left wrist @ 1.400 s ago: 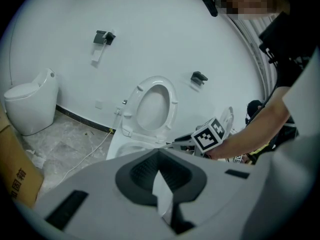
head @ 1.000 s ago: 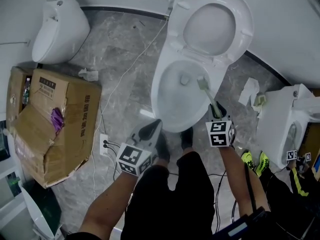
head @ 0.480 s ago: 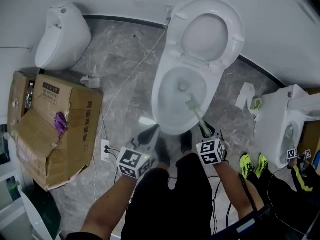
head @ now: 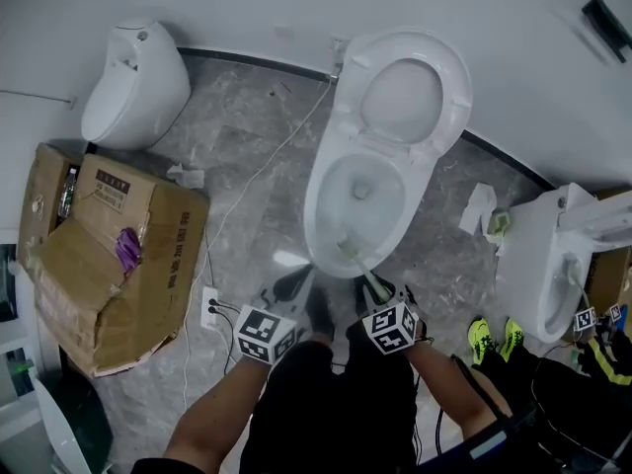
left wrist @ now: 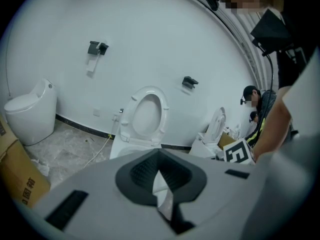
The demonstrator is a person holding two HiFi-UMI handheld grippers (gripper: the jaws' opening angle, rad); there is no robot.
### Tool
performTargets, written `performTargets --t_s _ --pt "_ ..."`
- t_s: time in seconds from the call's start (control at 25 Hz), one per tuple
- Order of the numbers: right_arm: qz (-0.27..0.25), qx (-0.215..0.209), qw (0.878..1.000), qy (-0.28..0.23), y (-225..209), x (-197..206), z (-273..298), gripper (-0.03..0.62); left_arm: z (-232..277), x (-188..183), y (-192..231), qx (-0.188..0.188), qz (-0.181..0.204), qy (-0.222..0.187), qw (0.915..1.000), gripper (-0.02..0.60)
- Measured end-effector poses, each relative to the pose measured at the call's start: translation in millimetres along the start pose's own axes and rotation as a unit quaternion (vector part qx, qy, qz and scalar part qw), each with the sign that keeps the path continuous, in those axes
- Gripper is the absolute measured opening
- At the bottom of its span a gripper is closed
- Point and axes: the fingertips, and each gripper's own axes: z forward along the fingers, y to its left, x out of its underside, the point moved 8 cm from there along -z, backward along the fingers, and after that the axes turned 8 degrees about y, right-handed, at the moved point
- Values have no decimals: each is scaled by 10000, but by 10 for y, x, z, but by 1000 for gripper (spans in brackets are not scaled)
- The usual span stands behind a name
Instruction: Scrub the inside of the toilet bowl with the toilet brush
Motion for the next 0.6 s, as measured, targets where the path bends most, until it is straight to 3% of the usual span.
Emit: performTargets --t_s 0.12,0.36,0.6 --pt "132 -32 9999 -38 57 -69 -58 114 -113 -57 -12 -28 -177 -106 9998 9" --pt "612 136 9978 -232 58 -207 -299 114 -416 -297 -60 85 273 -306 9991 9" --pt "968 383 9932 -514 -38 -342 -688 114 -673 -404 -61 38 127 -515 9986 9"
